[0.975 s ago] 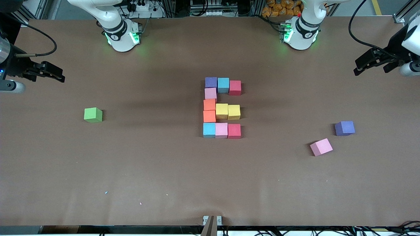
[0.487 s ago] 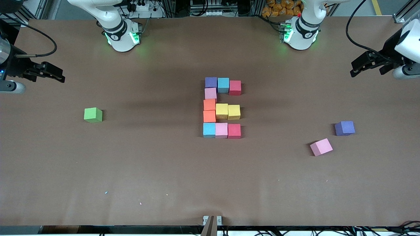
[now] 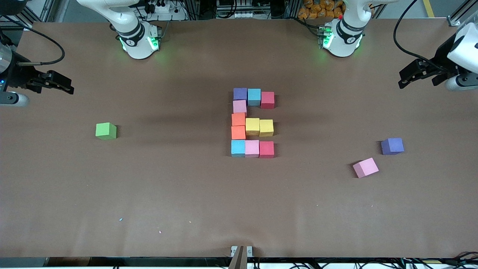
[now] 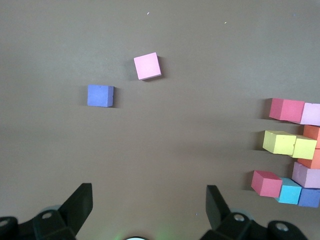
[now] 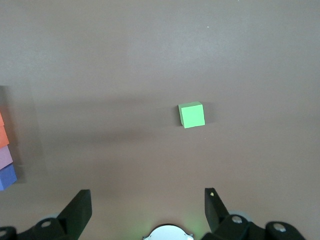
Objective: Arrange 11 blocks into digit 3
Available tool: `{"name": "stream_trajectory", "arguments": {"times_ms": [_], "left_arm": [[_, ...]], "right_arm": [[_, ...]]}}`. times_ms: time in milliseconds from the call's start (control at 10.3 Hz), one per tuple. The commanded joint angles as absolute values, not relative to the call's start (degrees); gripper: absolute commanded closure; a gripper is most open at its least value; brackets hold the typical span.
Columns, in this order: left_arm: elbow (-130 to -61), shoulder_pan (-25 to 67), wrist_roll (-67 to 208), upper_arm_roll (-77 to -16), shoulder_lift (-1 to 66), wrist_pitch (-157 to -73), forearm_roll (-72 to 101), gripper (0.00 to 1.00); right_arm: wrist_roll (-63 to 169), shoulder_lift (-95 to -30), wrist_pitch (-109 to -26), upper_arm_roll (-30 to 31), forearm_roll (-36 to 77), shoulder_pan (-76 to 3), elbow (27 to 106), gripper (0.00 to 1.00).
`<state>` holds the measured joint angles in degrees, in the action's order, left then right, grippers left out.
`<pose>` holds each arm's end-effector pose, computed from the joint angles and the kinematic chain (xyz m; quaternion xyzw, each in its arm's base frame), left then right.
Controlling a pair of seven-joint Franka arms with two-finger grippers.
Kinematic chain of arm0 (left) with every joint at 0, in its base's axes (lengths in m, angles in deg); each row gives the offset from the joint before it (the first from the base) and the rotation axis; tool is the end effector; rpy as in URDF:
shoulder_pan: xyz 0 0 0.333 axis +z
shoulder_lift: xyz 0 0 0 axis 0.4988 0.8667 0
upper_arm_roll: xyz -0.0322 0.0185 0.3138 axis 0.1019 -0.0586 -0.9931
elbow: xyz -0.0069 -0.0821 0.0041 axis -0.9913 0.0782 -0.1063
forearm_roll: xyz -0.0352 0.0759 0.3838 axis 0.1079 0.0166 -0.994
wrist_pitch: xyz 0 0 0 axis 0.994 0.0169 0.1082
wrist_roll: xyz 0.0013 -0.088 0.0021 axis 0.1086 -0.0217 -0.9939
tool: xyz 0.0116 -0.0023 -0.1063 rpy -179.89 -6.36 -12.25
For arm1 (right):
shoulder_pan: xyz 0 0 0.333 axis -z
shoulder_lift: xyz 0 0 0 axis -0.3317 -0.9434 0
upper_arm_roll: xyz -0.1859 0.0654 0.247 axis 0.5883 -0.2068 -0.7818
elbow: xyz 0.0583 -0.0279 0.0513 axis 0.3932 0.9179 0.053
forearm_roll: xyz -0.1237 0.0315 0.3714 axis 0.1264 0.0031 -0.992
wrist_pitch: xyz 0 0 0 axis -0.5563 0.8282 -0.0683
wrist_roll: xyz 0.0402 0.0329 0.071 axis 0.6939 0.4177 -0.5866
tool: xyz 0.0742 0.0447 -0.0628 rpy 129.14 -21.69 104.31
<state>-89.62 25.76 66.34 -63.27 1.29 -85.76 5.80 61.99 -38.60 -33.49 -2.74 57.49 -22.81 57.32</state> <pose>0.5182 -0.0525 0.6403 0.9991 0.0425 -0.0048 0.0011 0.5378 0.0123 0.6187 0.9974 -0.0233 -0.0684 0.0034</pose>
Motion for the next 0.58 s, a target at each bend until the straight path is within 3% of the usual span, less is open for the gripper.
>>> {"name": "stream_trajectory", "arguments": {"times_ms": [0, 487], "left_arm": [[-89.28, 24.91, 66.13, -63.86, 0.95, -86.05, 4.49, 0.0], [-88.93, 24.91, 64.9, -63.86, 0.95, -85.87, 4.31, 0.0]], "right_arm": [[61.88, -38.4, -33.08, -2.76, 57.37, -22.62, 57.34, 0.0], [61.88, -38.4, -33.08, -2.76, 57.37, -22.62, 57.34, 0.0]]}}
